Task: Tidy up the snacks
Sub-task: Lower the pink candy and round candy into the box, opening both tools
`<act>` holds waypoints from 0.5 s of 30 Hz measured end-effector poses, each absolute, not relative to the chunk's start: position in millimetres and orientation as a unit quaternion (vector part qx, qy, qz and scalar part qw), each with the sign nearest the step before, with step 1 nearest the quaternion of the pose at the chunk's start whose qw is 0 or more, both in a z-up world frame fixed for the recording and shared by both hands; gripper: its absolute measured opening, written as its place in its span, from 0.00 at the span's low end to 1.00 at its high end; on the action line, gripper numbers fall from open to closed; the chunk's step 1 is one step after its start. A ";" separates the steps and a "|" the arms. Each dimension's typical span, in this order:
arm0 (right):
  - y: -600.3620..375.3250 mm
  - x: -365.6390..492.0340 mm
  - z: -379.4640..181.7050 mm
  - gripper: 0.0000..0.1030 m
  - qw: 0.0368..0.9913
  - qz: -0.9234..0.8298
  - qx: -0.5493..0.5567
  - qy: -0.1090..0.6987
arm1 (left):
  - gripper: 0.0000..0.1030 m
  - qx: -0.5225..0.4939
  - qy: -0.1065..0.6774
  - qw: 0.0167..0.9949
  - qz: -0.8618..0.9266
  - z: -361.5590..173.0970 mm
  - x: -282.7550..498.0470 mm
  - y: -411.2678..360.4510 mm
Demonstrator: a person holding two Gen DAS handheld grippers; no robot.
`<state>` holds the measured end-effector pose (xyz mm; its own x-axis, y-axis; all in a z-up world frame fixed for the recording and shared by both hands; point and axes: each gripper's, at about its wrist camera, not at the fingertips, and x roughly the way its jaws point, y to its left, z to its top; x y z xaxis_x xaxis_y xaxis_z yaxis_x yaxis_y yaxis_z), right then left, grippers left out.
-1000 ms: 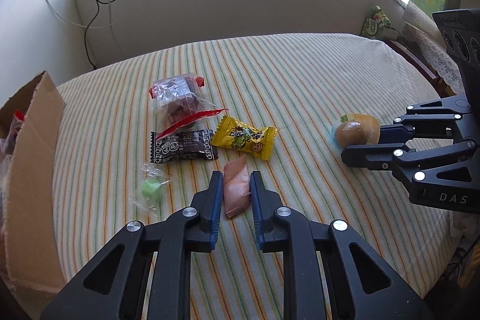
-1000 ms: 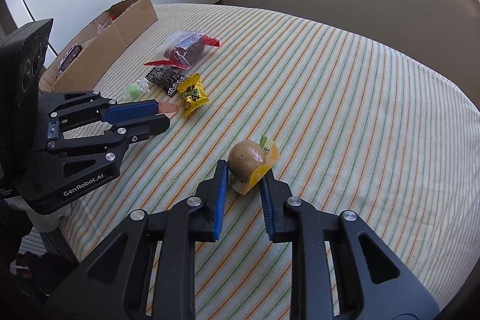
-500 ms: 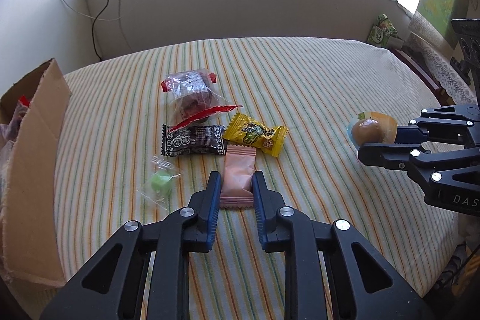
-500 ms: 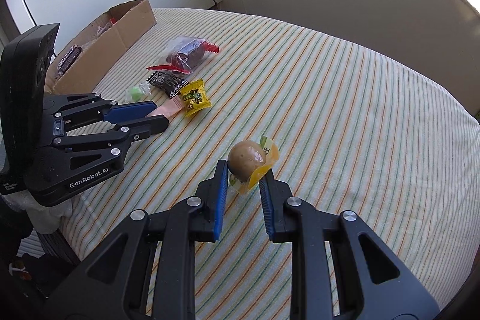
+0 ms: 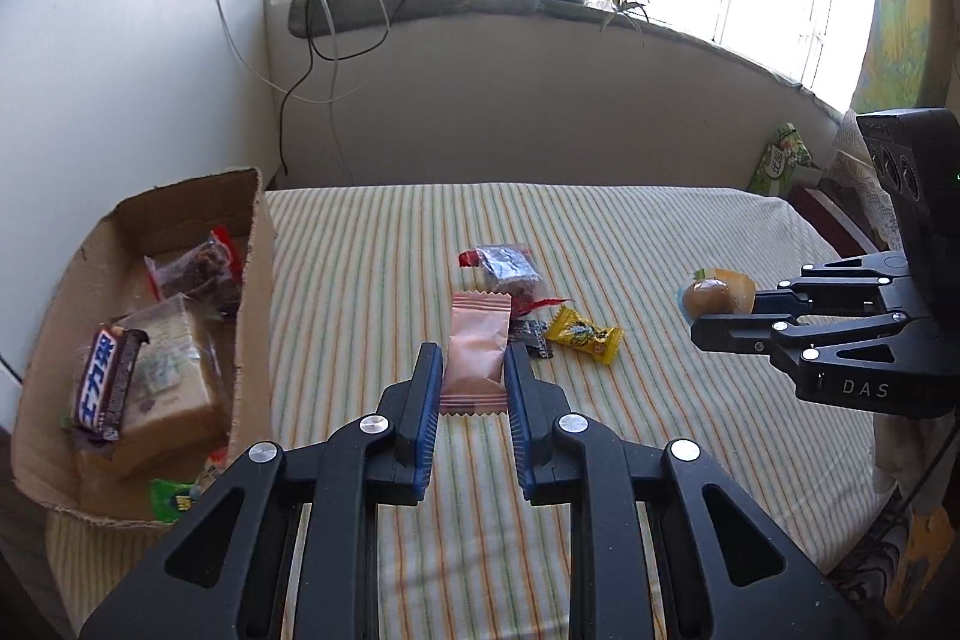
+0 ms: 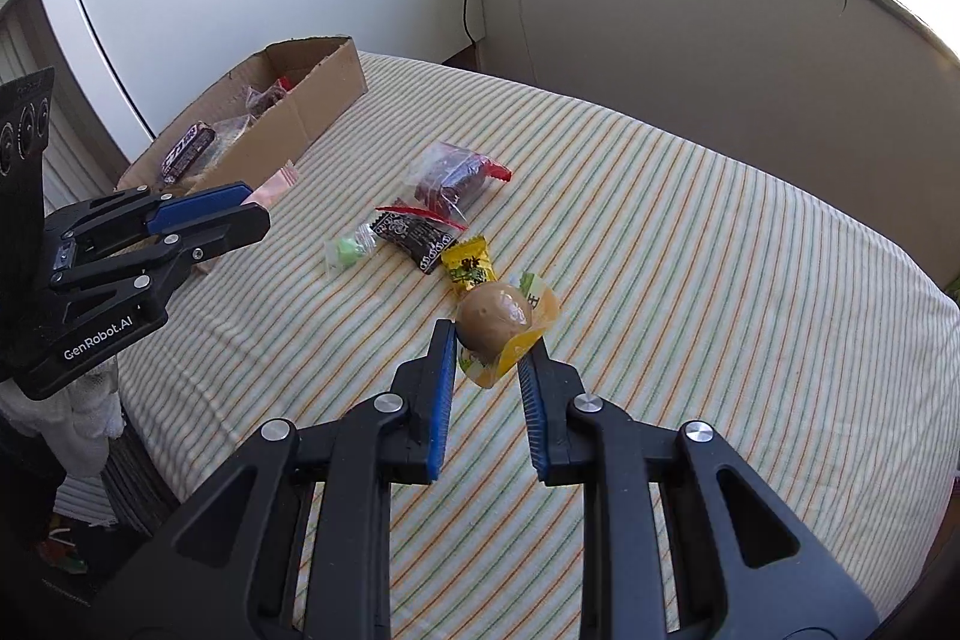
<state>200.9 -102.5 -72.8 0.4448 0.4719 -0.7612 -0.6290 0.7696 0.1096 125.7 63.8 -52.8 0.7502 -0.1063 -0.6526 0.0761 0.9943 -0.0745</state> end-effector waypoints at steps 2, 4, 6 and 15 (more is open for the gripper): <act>-92.9 200.7 -66.0 0.21 0.843 0.334 -0.094 0.410 | 0.19 -0.024 0.337 0.941 -0.028 -47.6 118.2 76.0; -82.3 199.5 -58.4 0.21 0.845 0.340 -0.098 0.401 | 0.19 -0.036 0.328 0.944 -0.011 -44.3 111.4 90.8; -71.3 198.6 -50.9 0.21 0.845 0.348 -0.099 0.394 | 0.19 -0.046 0.320 0.946 0.006 -42.1 104.8 106.3; -9.2 192.9 -25.9 0.21 0.832 0.398 -0.111 0.370 | 0.19 -0.063 0.309 0.946 0.072 -43.4 84.5 166.9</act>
<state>192.9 -9.2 -25.9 0.4101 0.5800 -0.7038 -0.7444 0.6588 0.1092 84.5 166.9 -43.4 0.7989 0.0981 -0.5933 -0.1757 0.9816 -0.0742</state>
